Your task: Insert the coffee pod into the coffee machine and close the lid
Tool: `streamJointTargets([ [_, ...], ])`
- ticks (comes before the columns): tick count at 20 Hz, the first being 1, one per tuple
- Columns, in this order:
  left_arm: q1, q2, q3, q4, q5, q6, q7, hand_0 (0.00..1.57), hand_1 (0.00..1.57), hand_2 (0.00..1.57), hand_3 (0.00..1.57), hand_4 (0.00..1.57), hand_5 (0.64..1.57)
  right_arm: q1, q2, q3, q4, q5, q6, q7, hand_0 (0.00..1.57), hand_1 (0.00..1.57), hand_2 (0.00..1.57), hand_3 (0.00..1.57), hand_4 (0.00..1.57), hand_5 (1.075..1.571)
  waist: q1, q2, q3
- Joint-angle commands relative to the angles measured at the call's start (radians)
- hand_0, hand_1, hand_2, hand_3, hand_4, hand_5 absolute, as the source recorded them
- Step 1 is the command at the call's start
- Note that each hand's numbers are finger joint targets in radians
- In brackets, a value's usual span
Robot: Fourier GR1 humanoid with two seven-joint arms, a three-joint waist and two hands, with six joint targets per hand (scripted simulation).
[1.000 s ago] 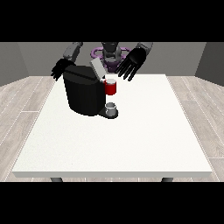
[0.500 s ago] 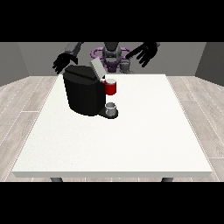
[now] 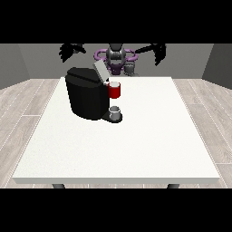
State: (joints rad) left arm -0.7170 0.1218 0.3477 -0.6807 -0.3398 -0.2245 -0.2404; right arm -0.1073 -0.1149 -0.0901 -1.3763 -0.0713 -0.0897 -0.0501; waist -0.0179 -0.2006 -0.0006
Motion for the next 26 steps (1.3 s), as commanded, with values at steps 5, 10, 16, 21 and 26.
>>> streamJointTargets([
  [5,0.119,-0.011,0.030,-0.055,0.090,-0.044,-0.022,0.00,0.00,0.00,0.00,0.00,1.571,-0.093,-0.074,0.007,-0.110,-0.056,0.116,0.084,0.00,0.00,0.00,0.00,0.00,1.571,0.040,-0.002,0.0004],
  [10,0.191,-0.081,0.001,-0.141,0.143,-0.082,0.000,0.00,0.00,0.00,0.00,0.14,1.571,-0.084,-0.087,0.016,-0.078,-0.020,0.127,0.055,0.00,0.00,0.00,0.00,0.00,1.571,0.121,-0.008,0.0009],
  [16,0.238,-0.120,-0.057,-0.247,0.206,-0.028,0.064,0.00,0.00,0.00,0.00,0.09,1.571,-0.153,-0.066,0.081,-0.060,0.052,0.115,0.078,0.00,0.00,0.00,0.00,0.22,1.571,0.150,0.012,0.0008],
  [21,0.339,-0.107,-0.067,-0.387,0.230,-0.058,0.063,0.00,0.00,0.00,0.00,0.00,1.571,-0.159,-0.016,0.087,-0.052,0.059,0.093,0.068,0.00,0.00,0.00,0.00,0.00,1.571,0.133,0.069,0.0008],
  [26,0.380,-0.121,-0.122,-0.489,0.292,-0.043,0.111,0.00,0.00,0.00,0.00,0.00,1.571,-0.266,-0.054,0.018,0.056,0.013,0.136,0.073,0.00,0.00,0.00,0.00,0.00,1.571,0.179,0.118,0.0008],
])
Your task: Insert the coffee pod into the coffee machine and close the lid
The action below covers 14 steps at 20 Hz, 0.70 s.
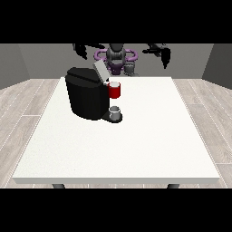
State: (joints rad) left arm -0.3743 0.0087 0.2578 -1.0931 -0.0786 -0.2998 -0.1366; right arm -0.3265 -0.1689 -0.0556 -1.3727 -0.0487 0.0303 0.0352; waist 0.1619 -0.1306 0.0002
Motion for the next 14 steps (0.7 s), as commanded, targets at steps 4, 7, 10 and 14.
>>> streamJointTargets([
  [4,0.043,0.023,-0.032,-0.178,0.061,0.005,0.100,0.00,0.00,0.00,0.00,0.00,1.571,-0.102,-0.040,-0.070,0.111,-0.049,0.053,0.018,0.00,0.00,0.00,0.00,0.00,1.571,-0.003,0.061,0.0000],
  [7,0.087,-0.008,-0.086,-0.224,0.045,0.044,0.072,0.00,0.00,0.00,0.00,0.00,1.571,-0.145,-0.059,-0.097,0.179,-0.046,0.069,-0.064,0.00,0.00,0.00,0.00,0.00,1.571,0.009,0.116,0.0001],
  [10,0.088,0.051,-0.052,-0.248,0.083,0.017,0.130,0.00,0.00,0.00,0.00,0.00,1.571,-0.183,0.025,-0.039,0.177,0.000,-0.011,-0.030,0.00,0.00,0.00,0.00,0.00,1.571,-0.021,0.115,-0.0002],
  [14,0.134,0.053,-0.060,-0.233,0.067,0.049,0.041,0.00,0.00,0.00,0.00,0.00,1.571,-0.179,0.025,0.005,0.188,0.033,0.032,-0.056,0.00,0.00,0.00,0.00,0.00,1.571,-0.061,0.139,-0.0003],
])
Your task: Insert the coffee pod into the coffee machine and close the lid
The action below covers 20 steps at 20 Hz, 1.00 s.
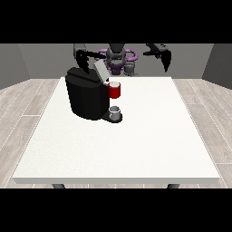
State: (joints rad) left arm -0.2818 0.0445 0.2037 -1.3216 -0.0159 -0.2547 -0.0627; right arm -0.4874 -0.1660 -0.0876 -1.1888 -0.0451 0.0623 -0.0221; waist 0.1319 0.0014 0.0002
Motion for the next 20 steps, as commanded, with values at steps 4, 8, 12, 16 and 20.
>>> streamJointTargets([
  [4,-0.020,0.068,0.042,-0.024,0.071,-0.018,-0.005,0.00,0.00,0.00,0.00,0.00,1.571,-0.086,0.008,0.018,0.060,0.050,-0.007,-0.058,0.00,0.00,0.00,0.00,0.00,1.571,-0.014,0.058,-0.0002],
  [8,0.039,0.019,-0.023,-0.067,0.019,0.042,-0.035,0.00,0.00,0.00,0.00,0.00,1.571,-0.117,-0.029,-0.024,0.118,0.023,0.039,-0.059,0.00,0.00,0.00,0.00,0.00,1.571,-0.018,0.055,-0.0001],
  [12,0.050,0.044,-0.025,-0.039,0.008,0.034,-0.071,0.00,0.00,0.00,0.00,0.00,1.571,-0.118,0.016,0.017,0.125,0.070,-0.004,-0.085,0.00,0.00,0.00,0.00,0.00,1.571,-0.021,0.075,-0.0002],
  [16,0.061,0.046,-0.036,-0.086,0.019,0.042,-0.010,0.00,0.00,0.00,0.00,0.00,1.571,-0.137,0.037,0.018,0.148,0.068,-0.011,-0.059,0.00,0.00,0.00,0.00,0.00,1.571,0.008,0.050,-0.0001],
  [20,-0.016,0.033,-0.032,-0.092,0.033,0.083,0.033,0.00,0.00,0.00,0.00,0.00,1.571,-0.159,0.018,0.010,0.181,0.081,0.002,-0.121,0.00,0.00,0.00,0.00,0.00,1.571,-0.006,0.098,0.0000],
])
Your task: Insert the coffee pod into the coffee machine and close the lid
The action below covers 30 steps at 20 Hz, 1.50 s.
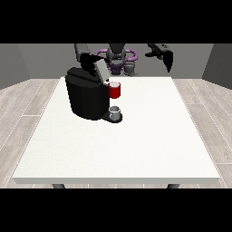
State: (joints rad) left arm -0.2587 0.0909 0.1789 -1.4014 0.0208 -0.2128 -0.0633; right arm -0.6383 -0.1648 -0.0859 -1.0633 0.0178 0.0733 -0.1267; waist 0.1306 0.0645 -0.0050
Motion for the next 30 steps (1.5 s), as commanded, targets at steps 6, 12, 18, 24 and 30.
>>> streamJointTargets([
  [6,-0.002,-0.016,-0.019,0.023,-0.012,0.044,-0.019,0.00,0.00,0.00,0.00,0.13,1.571,-0.092,0.020,0.020,0.061,0.031,-0.007,0.063,0.00,0.00,0.00,0.00,0.11,1.571,0.009,0.019,0.0049],
  [12,-0.026,0.047,0.035,0.091,0.028,0.017,-0.011,0.00,0.00,0.00,0.00,0.16,1.571,-0.117,0.066,0.090,0.032,0.097,-0.029,0.095,0.00,0.00,0.00,0.00,0.21,1.571,-0.022,-0.004,0.0048],
  [18,-0.037,0.009,-0.011,0.052,0.022,0.039,0.000,0.00,0.00,0.00,0.00,0.00,1.571,-0.183,0.090,0.089,0.069,0.133,-0.064,0.088,0.00,0.00,0.00,0.00,0.11,1.571,0.004,0.002,0.0049],
  [24,-0.010,0.033,-0.016,0.055,-0.006,0.029,-0.091,0.00,0.00,0.00,0.00,0.20,1.571,-0.178,0.109,0.102,0.044,0.116,-0.011,0.065,0.00,0.00,0.00,0.00,0.03,1.571,-0.020,-0.016,0.0049],
  [30,0.021,-0.031,-0.045,0.039,0.004,0.055,-0.087,0.00,0.00,0.00,0.00,0.19,1.571,0.026,0.163,0.185,-0.021,0.033,-0.006,-0.088,0.00,0.00,0.00,0.00,0.28,1.571,-0.056,-0.085,0.0053],
])
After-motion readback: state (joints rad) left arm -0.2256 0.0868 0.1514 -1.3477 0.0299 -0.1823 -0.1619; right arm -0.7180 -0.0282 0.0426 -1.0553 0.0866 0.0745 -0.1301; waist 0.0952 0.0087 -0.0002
